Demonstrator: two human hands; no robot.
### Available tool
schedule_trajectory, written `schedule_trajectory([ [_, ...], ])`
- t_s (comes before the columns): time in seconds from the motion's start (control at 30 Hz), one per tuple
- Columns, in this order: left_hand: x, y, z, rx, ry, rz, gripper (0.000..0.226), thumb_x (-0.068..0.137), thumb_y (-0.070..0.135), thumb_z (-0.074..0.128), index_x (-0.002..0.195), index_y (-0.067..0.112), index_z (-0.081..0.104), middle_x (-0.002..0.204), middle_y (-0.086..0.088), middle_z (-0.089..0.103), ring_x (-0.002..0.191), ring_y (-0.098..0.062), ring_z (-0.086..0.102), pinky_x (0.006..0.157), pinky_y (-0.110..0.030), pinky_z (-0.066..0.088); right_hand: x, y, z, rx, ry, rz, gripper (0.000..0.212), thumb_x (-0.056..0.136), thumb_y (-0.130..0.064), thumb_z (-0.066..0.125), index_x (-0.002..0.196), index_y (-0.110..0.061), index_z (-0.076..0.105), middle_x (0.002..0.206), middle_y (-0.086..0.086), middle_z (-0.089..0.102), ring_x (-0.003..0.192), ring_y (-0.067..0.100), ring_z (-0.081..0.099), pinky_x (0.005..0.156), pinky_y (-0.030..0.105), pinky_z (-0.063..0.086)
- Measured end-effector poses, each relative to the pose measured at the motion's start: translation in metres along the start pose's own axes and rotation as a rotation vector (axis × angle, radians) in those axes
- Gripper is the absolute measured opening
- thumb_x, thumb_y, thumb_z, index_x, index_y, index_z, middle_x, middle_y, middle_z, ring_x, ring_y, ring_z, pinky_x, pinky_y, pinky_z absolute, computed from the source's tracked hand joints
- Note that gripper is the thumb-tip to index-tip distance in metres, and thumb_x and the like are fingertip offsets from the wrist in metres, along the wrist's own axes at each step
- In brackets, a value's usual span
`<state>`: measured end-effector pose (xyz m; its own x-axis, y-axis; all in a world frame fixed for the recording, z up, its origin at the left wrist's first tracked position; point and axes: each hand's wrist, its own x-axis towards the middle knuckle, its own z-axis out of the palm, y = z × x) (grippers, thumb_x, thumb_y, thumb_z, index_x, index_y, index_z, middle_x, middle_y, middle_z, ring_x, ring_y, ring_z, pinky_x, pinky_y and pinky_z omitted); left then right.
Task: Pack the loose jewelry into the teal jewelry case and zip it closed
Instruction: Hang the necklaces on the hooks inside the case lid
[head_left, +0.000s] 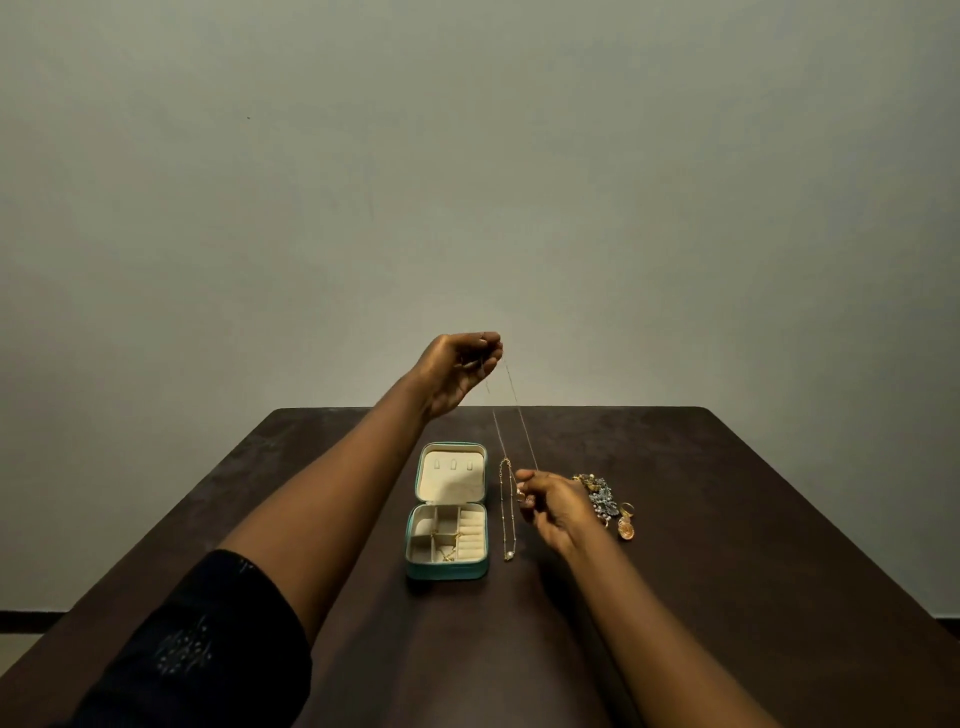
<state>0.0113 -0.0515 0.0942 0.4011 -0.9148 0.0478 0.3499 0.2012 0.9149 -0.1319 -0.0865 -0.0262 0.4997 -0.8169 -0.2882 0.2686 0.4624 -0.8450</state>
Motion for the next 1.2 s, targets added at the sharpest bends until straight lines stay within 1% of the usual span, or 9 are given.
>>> schedule_trajectory([
  [0.13, 0.006, -0.002, 0.003, 0.104, 0.024, -0.038, 0.022, 0.092, 0.011, 0.041, 0.080, 0.007, 0.059, 0.079, -0.005, 0.057, 0.056, -0.006, 0.047, 0.039, -0.012, 0.032, 0.004, 0.007, -0.011, 0.062, -0.005, 0.136, 0.027, 0.093, 0.008, 0.036, 0.075, 0.000, 0.056, 0.068, 0.011, 0.048, 0.057, 0.013, 0.040, 0.032, 0.011, 0.037],
  [0.27, 0.011, -0.009, 0.004, 0.456, -0.015, -0.052, 0.019, 0.095, 0.024, 0.049, 0.086, 0.012, 0.061, 0.070, 0.002, 0.051, 0.047, -0.003, 0.035, 0.041, -0.014, 0.023, 0.005, 0.005, -0.022, 0.393, -0.107, 0.235, 0.027, 0.097, 0.002, 0.032, 0.084, 0.003, 0.056, 0.073, 0.019, 0.063, 0.063, 0.026, 0.064, 0.044, 0.028, 0.055],
  [0.37, 0.014, -0.014, 0.003, 0.668, -0.016, -0.021, 0.022, 0.096, 0.017, 0.049, 0.107, 0.006, 0.063, 0.071, 0.000, 0.049, 0.053, -0.008, 0.033, 0.046, -0.017, 0.021, 0.006, 0.005, -0.026, 0.525, -0.144, 0.186, 0.028, 0.099, -0.002, 0.032, 0.083, 0.004, 0.054, 0.058, 0.019, 0.067, 0.047, 0.021, 0.067, 0.043, 0.025, 0.055],
  [0.47, 0.020, -0.019, -0.001, 0.747, 0.040, 0.023, 0.023, 0.096, 0.013, 0.049, 0.110, 0.001, 0.063, 0.070, -0.003, 0.050, 0.055, -0.010, 0.034, 0.046, -0.019, 0.021, 0.006, 0.005, -0.030, 0.518, -0.140, 0.143, 0.027, 0.099, -0.006, 0.037, 0.080, 0.003, 0.055, 0.059, 0.014, 0.066, 0.044, 0.015, 0.065, 0.043, 0.020, 0.054],
  [0.6, 0.030, -0.027, -0.003, 0.742, 0.123, 0.037, 0.021, 0.098, 0.015, 0.046, 0.104, 0.003, 0.061, 0.068, -0.004, 0.052, 0.054, -0.011, 0.037, 0.041, -0.017, 0.022, 0.003, 0.005, -0.035, 0.443, -0.122, 0.112, 0.020, 0.093, 0.005, 0.043, 0.081, 0.002, 0.057, 0.076, 0.014, 0.057, 0.048, 0.012, 0.063, 0.047, 0.018, 0.054],
  [0.73, 0.040, -0.035, 0.002, 0.411, 0.197, -0.044, 0.020, 0.098, 0.009, 0.041, 0.082, 0.007, 0.053, 0.070, -0.007, 0.049, 0.056, -0.013, 0.041, 0.046, -0.018, 0.036, 0.002, 0.011, -0.039, 0.287, -0.039, 0.083, 0.019, 0.087, 0.009, 0.048, 0.077, -0.001, 0.060, 0.064, 0.008, 0.055, 0.040, 0.007, 0.054, 0.040, 0.016, 0.048],
  [0.83, 0.050, -0.043, 0.001, 0.275, 0.207, -0.084, 0.022, 0.097, 0.005, 0.040, 0.078, 0.008, 0.052, 0.070, -0.006, 0.048, 0.059, -0.013, 0.045, 0.056, -0.021, 0.047, -0.001, 0.016, -0.043, 0.122, 0.090, 0.040, 0.022, 0.086, 0.006, 0.047, 0.073, -0.005, 0.061, 0.054, 0.002, 0.051, 0.036, 0.006, 0.045, 0.037, 0.014, 0.042],
  [1.07, 0.072, -0.072, 0.000, 0.562, 0.105, -0.110, 0.025, 0.095, -0.005, 0.041, 0.075, 0.006, 0.051, 0.071, -0.009, 0.049, 0.061, -0.016, 0.052, 0.045, -0.018, 0.049, -0.007, 0.033, -0.046, -0.316, 0.396, -0.159, 0.023, 0.081, 0.002, 0.051, 0.066, -0.016, 0.050, 0.056, 0.006, 0.053, 0.042, 0.016, 0.050, 0.041, 0.023, 0.040],
  [1.2, 0.089, -0.088, -0.004, 0.787, 0.168, -0.064, 0.022, 0.093, -0.006, 0.046, 0.078, 0.002, 0.061, 0.071, -0.010, 0.057, 0.056, -0.013, 0.058, 0.046, -0.017, 0.053, -0.009, 0.048, -0.044, -0.625, 0.512, -0.200, 0.022, 0.081, -0.013, 0.047, 0.070, -0.026, 0.060, 0.055, -0.002, 0.063, 0.052, 0.017, 0.065, 0.059, 0.031, 0.057],
])
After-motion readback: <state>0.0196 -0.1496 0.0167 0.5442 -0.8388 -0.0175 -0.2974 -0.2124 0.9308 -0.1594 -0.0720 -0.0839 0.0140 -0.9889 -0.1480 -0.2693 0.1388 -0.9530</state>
